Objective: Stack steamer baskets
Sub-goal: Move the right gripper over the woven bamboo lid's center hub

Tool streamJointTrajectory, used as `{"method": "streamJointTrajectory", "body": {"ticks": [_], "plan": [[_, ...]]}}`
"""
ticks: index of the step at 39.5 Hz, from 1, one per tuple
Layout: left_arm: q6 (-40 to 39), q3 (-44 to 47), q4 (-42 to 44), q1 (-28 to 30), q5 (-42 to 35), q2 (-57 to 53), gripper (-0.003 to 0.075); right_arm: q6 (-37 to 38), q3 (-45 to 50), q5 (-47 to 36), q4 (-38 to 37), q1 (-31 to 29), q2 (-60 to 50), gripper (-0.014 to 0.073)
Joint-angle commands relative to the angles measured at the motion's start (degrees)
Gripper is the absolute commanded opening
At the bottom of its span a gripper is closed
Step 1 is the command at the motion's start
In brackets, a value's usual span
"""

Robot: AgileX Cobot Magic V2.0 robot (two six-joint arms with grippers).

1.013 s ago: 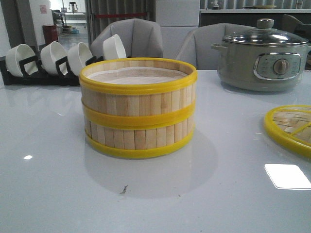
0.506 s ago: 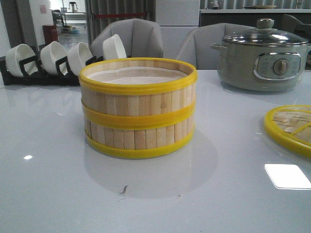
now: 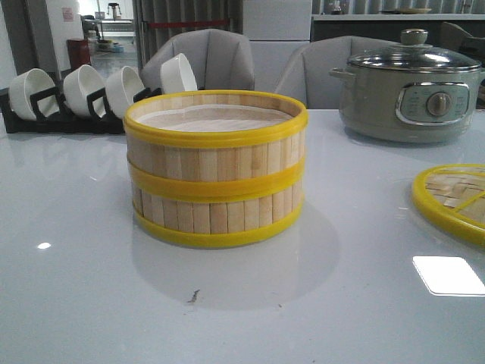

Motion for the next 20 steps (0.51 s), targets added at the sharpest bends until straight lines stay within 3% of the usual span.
{"method": "streamJointTrajectory", "body": {"ticks": [1, 20], "plan": [[-0.6, -1.6, -0.3, -0.2, -4.8, -0.2, 0.0088, -0.3, -2.2, -3.2, 3.1, 0.1, -0.4, 0.0479], [-0.6, -1.6, -0.3, -0.2, -4.8, -0.2, 0.0088, -0.4, -1.1, -1.3, 0.5, 0.4, 0.2, 0.0472]]}}
